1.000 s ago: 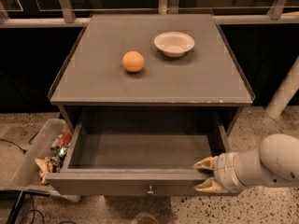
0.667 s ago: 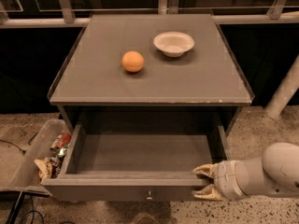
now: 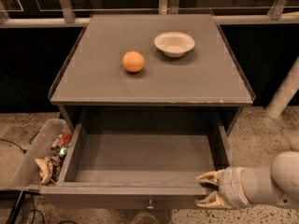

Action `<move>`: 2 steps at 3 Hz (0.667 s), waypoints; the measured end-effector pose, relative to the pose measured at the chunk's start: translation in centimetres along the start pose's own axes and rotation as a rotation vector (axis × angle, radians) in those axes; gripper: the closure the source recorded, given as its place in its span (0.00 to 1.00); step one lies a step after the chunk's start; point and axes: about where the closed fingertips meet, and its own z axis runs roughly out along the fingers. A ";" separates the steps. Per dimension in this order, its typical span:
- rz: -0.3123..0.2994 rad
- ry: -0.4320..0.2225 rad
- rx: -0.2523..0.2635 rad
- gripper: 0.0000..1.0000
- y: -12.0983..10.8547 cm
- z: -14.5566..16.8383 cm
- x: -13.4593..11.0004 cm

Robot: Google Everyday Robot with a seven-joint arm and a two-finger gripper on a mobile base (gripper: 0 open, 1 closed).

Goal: Open top drawer

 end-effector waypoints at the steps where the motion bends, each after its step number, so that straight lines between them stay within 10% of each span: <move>1: 0.009 -0.001 0.005 1.00 0.7 -0.2 0.1; 2: 0.009 -0.001 0.005 0.81 0.7 -0.2 0.1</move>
Offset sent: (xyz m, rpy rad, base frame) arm -0.0076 -0.0015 -0.0009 0.0034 0.0010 -0.0096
